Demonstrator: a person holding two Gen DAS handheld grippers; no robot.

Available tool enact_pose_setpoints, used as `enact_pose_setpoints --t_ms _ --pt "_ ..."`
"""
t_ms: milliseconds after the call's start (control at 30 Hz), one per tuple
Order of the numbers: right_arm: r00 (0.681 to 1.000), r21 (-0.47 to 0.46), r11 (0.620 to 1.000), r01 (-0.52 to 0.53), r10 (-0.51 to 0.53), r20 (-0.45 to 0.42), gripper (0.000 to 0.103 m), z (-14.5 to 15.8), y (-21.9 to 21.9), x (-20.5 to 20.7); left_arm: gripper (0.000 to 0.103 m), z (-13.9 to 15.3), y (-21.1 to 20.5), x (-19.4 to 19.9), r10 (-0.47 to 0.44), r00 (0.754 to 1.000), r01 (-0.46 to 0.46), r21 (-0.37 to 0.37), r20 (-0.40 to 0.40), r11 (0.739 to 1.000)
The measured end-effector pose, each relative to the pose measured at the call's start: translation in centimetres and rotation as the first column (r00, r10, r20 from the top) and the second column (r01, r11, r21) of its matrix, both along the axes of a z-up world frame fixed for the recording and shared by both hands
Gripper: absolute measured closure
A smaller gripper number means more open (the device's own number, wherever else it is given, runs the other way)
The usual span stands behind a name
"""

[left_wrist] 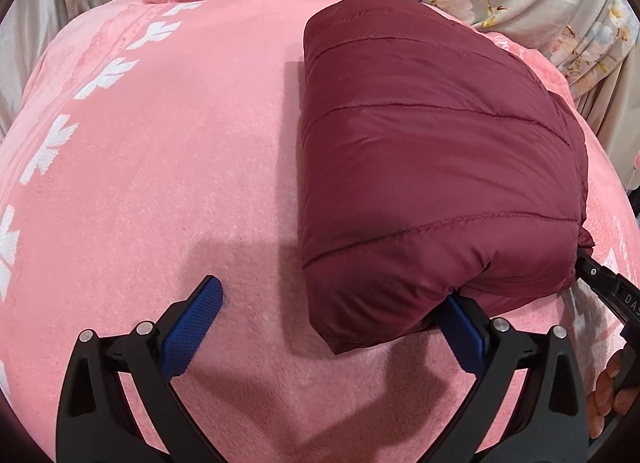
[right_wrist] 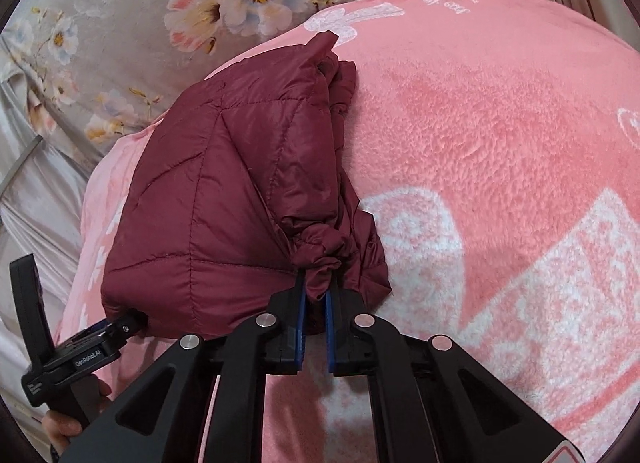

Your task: Fold large clothes

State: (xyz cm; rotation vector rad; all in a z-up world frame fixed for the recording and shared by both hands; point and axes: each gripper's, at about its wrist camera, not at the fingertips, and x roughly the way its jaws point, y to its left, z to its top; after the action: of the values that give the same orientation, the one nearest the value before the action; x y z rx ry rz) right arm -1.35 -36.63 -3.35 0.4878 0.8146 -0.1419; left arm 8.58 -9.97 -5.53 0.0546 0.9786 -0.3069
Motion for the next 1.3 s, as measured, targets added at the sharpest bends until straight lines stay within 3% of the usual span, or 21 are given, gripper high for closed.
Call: enact_pose_setpoints --t_ms 667,767,800,1000,1167,1300 --pt "1.0 -0.006 1.0 0.018 -0.018 0.0 0.095 0.5 0.2 -2.0 0.005 2.5 1.4 -0.3 0.046 0.999 -0.047 0.029 0.017 0.998" --pt "0.999 -0.045 0.998 0.045 -0.046 -0.018 0.079 0.8 -0.2 -2.8 0.005 3.1 2.1 -0.2 0.046 0.999 -0.046 0.006 0.004 0.999" --pt "0.998 -0.077 0.995 0.063 -0.065 -0.025 0.064 0.9 -0.5 -3.2 0.005 3.2 2.3 -0.3 0.047 0.999 -0.047 0.0 0.001 0.999" --pt "0.986 -0.218 0.965 0.148 -0.161 -0.044 0.059 2.6 -2.5 -5.2 0.005 5.7 4.1 -0.9 0.073 0.996 -0.07 -0.061 0.045 0.996" --pt "0.986 -0.123 0.979 0.164 -0.164 0.017 0.054 5.5 -5.0 -5.1 0.006 8.7 6.5 -0.2 0.159 0.979 -0.144 -0.116 0.127 0.983" --pt "0.987 0.0 0.991 0.134 -0.133 0.087 0.033 7.6 -5.5 -2.6 0.005 10.7 7.2 1.7 0.17 0.975 -0.142 -0.19 0.141 0.971"
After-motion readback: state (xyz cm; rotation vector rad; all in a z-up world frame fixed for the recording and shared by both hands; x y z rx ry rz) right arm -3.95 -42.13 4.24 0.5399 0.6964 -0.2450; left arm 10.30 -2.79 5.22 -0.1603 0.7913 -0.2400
